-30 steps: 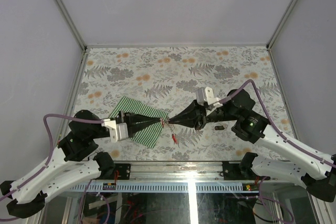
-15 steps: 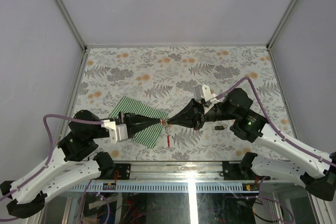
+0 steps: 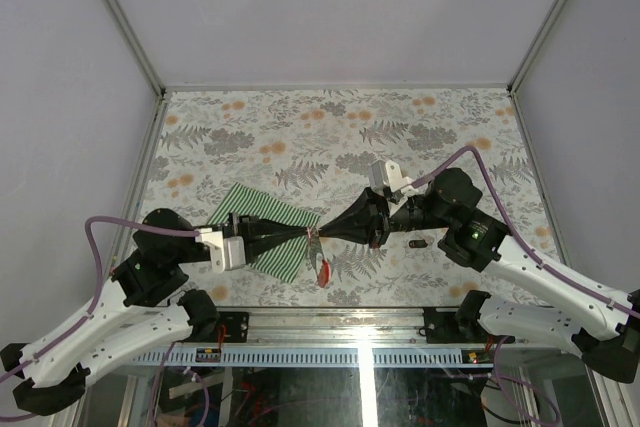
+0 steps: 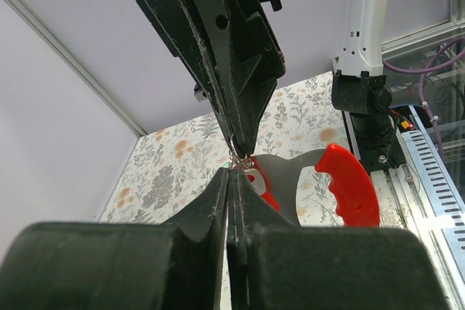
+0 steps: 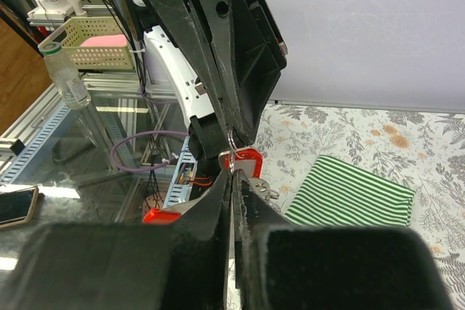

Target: Put the keys on the keyring

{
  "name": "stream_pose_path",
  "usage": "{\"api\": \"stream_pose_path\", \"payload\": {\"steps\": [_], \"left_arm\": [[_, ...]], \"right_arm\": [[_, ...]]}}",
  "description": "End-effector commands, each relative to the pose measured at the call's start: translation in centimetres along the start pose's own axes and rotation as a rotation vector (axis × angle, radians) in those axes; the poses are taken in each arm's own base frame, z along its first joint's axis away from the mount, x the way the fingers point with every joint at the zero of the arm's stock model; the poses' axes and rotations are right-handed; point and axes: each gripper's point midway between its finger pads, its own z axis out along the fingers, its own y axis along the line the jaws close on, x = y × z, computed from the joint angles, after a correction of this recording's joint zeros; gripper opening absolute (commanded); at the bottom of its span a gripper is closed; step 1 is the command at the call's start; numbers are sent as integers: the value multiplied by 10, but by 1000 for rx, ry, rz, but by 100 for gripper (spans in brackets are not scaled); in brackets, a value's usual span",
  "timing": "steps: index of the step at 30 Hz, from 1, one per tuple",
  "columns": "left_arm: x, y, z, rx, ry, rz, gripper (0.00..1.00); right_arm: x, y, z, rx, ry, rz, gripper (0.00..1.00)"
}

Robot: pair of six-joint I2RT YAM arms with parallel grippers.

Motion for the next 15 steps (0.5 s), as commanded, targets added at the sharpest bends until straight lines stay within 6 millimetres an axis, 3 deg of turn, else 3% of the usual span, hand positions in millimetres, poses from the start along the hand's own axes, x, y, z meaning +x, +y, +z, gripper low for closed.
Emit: {"api": "stream_pose_path", "payload": {"steps": [1,15], "left_arm": [[-19,3,-1,4,-53,47,0],[-16,-2,0,33,-51,51,0]], "right_arm": [[-43,3,1,3,-107,-76,0],[-46,3,-3,27,-117,-62,0]]}}
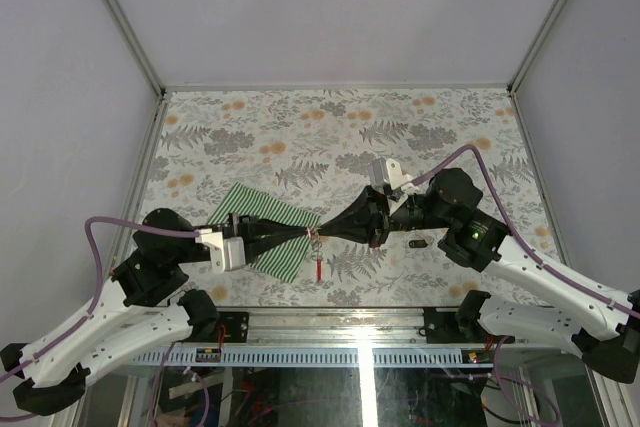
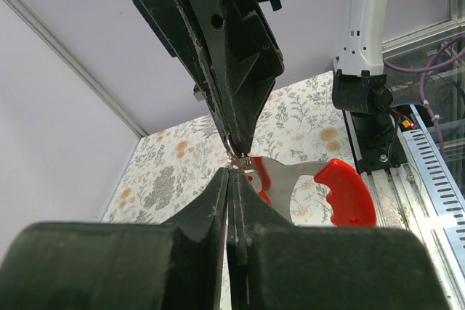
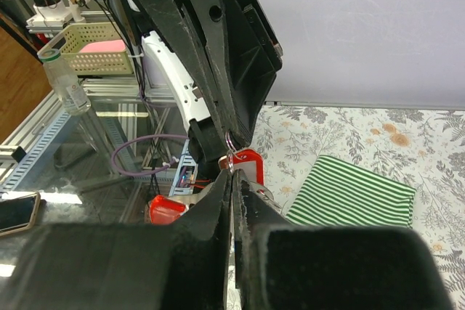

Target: Put the keys on the keyring

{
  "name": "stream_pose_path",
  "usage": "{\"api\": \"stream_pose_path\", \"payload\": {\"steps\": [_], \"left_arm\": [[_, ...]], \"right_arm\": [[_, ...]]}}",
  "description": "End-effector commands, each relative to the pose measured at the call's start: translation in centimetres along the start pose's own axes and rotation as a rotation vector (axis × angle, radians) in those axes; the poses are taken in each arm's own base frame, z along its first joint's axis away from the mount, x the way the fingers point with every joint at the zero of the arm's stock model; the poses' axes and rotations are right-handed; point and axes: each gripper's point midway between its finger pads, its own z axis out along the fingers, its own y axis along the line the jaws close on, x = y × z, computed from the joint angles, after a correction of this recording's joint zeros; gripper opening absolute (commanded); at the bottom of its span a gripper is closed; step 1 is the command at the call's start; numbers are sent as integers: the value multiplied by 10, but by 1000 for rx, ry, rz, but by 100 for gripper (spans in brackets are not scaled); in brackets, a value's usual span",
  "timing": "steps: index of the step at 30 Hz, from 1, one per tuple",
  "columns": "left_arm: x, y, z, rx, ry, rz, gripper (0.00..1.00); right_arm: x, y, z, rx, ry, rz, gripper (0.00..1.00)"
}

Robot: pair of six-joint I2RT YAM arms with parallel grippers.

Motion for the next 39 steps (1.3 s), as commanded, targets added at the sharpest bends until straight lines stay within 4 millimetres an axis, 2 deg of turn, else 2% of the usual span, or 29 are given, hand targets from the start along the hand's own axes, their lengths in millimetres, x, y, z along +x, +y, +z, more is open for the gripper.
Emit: {"api": "stream_pose_path", "payload": {"steps": [1,18,39], "left_arm": [[-15,0,0,16,-44,45,0],[-22,-3,-1,43,-72,89,0],[-13,3,8,59,-47,163,0]], "right_arm": [[-45,5,-3,16,-111,-72,0],[-49,-4,-7,109,-188,85,0],[-67,-19,-20,257,-306,293,0]]}}
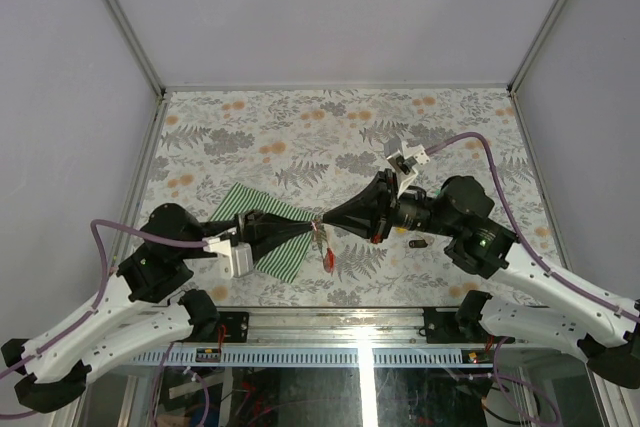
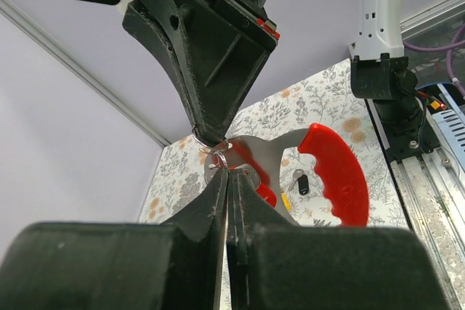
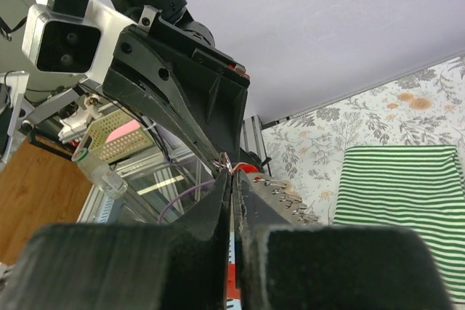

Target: Put the keys on the keyring

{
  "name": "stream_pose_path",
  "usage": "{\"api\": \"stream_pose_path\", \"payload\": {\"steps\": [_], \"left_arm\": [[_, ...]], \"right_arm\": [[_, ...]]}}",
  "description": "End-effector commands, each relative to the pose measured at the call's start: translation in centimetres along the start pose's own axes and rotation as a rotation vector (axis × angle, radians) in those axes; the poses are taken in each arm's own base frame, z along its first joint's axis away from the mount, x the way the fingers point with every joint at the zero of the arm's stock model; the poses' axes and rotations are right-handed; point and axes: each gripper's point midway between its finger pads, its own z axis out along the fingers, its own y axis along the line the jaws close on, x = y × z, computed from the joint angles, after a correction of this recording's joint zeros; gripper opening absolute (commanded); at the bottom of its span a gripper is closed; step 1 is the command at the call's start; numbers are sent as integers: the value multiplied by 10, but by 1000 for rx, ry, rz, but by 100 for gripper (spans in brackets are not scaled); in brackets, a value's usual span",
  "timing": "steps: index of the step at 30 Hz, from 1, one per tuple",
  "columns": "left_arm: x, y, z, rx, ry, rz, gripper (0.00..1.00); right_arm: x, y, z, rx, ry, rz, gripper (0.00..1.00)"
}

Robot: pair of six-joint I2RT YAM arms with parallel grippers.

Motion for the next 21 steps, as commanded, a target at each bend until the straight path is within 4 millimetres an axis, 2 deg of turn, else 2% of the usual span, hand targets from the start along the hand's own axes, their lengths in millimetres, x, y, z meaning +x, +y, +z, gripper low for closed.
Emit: {"api": "stream_pose_path", "payload": {"steps": [1,7,13,19,21], "left_arm": [[-15,0,1,30,-48,48,0],[-17,6,5,-9,-80,28,0],[-18,20,5,-85,-86,38,0],[-22,31,6,-143,-96,-5,22],[-26,36,4,-176,-108,-35,25]], "right_arm": [[-50,10,-8,23,-202,-12,0],[-56,10,-7,6,-273,-6,0],[-75,12,-10,-17,-394,-21,0],[-81,19,-11,-57,-439,-59,0],[-82,21,-14,-61,-444,-104,0]]}}
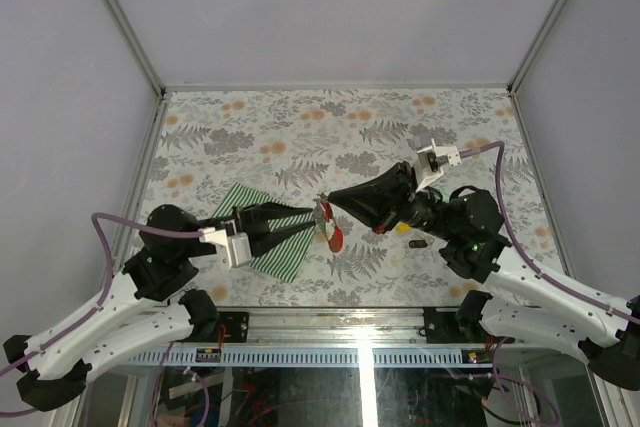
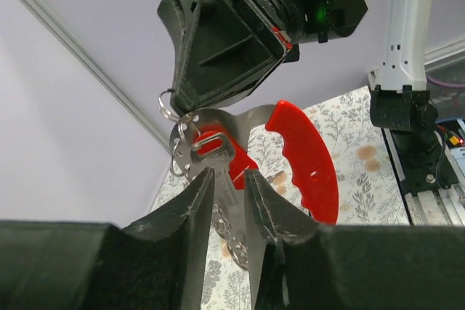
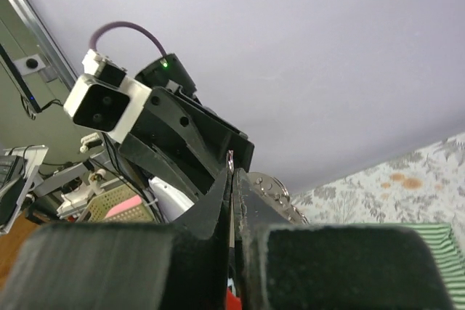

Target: Put the keys on the keyring

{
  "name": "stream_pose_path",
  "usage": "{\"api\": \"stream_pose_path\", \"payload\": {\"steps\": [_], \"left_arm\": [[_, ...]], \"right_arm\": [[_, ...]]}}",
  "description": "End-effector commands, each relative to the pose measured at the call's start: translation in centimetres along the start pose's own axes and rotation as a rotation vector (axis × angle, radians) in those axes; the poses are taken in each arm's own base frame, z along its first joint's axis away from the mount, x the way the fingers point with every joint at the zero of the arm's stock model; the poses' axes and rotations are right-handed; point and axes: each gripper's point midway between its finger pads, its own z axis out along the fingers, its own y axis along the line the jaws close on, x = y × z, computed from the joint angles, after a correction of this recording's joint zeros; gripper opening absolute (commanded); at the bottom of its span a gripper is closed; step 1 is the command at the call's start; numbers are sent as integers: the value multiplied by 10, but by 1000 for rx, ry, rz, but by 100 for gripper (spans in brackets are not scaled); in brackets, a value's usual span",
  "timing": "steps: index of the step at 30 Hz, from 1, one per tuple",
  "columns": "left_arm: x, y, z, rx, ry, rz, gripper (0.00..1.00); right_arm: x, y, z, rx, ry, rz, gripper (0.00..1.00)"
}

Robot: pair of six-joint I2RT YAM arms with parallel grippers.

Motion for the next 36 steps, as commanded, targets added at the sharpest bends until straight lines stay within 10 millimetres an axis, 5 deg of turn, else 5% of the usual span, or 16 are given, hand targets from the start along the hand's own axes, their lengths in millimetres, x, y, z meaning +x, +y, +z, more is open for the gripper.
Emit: {"api": "stream_pose_path", "payload": {"steps": [1,11,36], "left_arm": [[-23,20,-1,-106,-76,-38,27],[-60,45,-10,-264,-221,-265,32],[-41,25,14,-154,-240,-464,31]], "right_arm": [[-44,22,-1,-77,-170,-130,0],[-30,24,-7,-103,-47,-353,0],[-40,36,-8,-146,-54,-450,0]]}}
